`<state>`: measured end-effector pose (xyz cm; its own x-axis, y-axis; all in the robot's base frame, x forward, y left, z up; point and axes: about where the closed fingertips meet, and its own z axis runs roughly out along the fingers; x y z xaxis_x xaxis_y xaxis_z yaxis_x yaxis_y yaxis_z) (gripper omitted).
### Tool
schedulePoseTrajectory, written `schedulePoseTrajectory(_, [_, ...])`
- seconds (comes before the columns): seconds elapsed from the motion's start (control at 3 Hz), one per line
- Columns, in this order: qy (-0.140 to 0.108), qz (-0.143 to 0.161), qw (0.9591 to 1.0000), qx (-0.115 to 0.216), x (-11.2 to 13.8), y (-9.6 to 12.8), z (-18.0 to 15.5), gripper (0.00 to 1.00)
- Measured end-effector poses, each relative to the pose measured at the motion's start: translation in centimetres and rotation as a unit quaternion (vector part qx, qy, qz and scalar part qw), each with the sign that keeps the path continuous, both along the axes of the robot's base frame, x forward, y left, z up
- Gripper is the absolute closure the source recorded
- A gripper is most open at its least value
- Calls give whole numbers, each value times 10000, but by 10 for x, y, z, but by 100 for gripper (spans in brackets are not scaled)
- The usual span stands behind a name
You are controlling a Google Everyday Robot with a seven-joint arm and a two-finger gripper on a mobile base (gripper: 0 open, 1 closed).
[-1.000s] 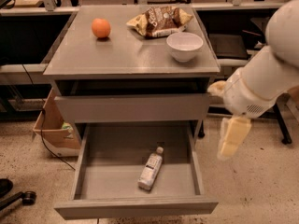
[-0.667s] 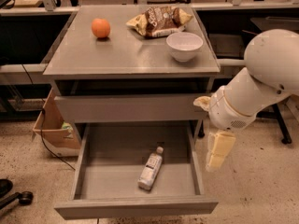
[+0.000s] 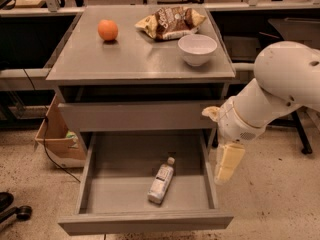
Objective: Pick blue plastic bottle from middle drawer and place on counter
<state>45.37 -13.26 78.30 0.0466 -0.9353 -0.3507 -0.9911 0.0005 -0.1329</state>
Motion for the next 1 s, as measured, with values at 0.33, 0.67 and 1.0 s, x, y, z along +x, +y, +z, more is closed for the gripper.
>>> schedulePoseTrajectory(0.33, [-44, 196, 9997, 152, 26, 17, -47, 0])
schedulePoseTrajectory(0.67, [-84, 318, 9992, 240, 43, 28, -77, 0])
schedulePoseTrajectory(1.0, [-211, 635, 9976, 171, 63, 49, -134, 0])
